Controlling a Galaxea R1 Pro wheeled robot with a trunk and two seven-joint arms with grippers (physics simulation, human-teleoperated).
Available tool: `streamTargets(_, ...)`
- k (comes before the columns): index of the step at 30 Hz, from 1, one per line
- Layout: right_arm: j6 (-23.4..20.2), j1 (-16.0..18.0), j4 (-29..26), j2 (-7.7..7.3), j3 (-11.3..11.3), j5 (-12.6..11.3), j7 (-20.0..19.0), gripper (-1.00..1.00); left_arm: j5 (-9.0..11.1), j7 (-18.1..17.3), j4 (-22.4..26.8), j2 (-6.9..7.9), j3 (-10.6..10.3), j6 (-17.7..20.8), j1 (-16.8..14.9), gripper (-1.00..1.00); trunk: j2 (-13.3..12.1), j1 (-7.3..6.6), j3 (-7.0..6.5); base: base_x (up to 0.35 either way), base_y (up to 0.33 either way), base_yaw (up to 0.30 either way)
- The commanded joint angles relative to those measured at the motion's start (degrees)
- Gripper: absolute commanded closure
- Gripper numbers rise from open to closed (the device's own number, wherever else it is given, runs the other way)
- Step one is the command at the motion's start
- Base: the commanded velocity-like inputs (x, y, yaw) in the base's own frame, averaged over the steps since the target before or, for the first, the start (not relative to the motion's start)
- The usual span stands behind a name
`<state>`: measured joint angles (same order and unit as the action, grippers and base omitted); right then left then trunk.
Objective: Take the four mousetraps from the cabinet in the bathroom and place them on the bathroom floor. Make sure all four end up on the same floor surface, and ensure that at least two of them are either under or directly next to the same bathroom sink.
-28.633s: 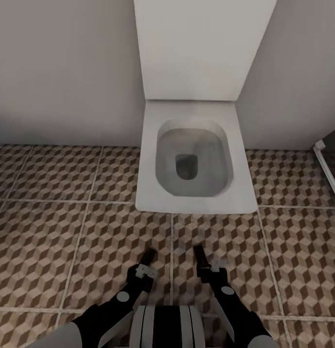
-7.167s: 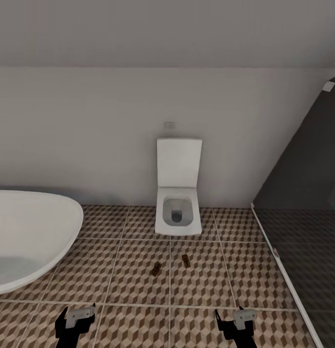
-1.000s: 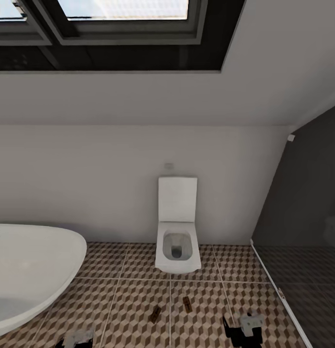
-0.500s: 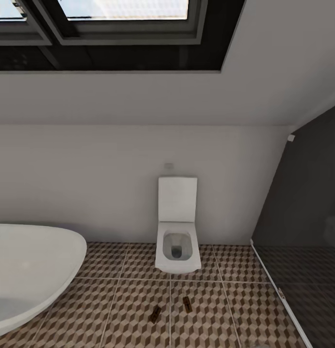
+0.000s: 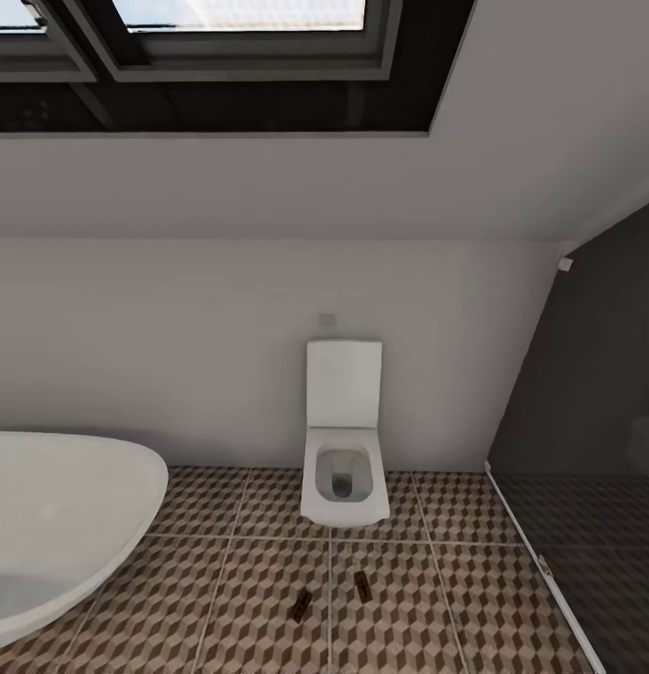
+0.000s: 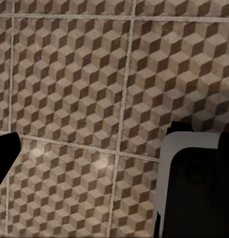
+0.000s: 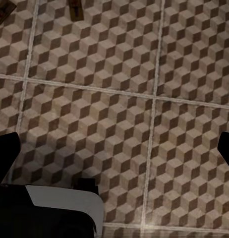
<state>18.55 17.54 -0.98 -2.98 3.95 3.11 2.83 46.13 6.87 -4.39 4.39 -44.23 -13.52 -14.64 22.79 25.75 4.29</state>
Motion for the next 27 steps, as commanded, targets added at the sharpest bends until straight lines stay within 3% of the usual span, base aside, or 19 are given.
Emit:
streamTargets(1, 0.1, 0.1, 0.0, -0.01, 0.4, 0.3, 0.3, -1.00, 0.1, 0.1, -0.1, -0.04, -0.3, 0.0, -0.1, -1.00, 0.1, 0.03, 0.21, 0.000, 0.000, 0.000)
streamTargets(13, -0.2, 0.0, 0.0, -0.01, 0.3, -0.1, 0.3, -1.00, 0.1, 0.1, -0.1, 0.02, -0.3, 0.5, 0.0, -1.00, 0.1, 0.03, 1.29, 0.000, 0.000, 0.000)
streamTargets(23, -0.2, 0.0, 0.0, -0.31, 0.3, -4.6, 0.3, -1.00, 0.1, -0.1, 0.0, 0.08, -0.3, 0.5, 0.0, -1.00, 0.1, 0.03, 2.21, 0.000, 0.000, -0.046)
streamTargets(27, -0.2, 0.0, 0.0, -0.39, 0.3, -5.1, 0.4, -1.00, 0.1, -0.2, 0.0, 0.04, -0.4, 0.4, 0.0, -1.00, 0.1, 0.03, 2.46, 0.000, 0.000, -0.039)
